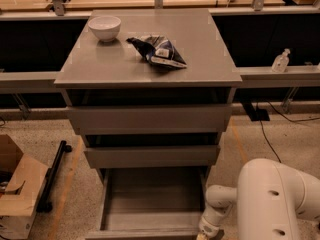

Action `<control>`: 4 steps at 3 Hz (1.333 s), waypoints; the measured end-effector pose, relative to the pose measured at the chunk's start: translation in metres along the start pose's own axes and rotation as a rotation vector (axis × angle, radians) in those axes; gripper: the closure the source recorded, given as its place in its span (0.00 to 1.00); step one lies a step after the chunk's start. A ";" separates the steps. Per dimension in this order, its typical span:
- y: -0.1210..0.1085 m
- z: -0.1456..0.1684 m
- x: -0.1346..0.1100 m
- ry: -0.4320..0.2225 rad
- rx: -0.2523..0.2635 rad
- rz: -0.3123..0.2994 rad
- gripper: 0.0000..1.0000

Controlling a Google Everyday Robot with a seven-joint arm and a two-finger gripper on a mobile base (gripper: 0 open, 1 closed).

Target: Close bottom drawer

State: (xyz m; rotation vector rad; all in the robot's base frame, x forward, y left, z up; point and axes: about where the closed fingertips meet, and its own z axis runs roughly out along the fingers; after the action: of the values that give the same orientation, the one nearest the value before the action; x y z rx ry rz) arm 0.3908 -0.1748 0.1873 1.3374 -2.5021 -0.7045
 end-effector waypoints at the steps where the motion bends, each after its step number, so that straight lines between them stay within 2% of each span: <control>1: -0.006 -0.002 -0.009 -0.021 0.031 -0.017 1.00; 4: -0.006 -0.002 -0.009 -0.021 0.031 -0.017 1.00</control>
Offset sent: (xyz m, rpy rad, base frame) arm 0.1636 0.0269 0.0231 0.0657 -0.5111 0.1680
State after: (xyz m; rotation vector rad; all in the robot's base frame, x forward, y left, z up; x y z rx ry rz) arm 0.4015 -0.1708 0.1862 1.3702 -2.5310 -0.6891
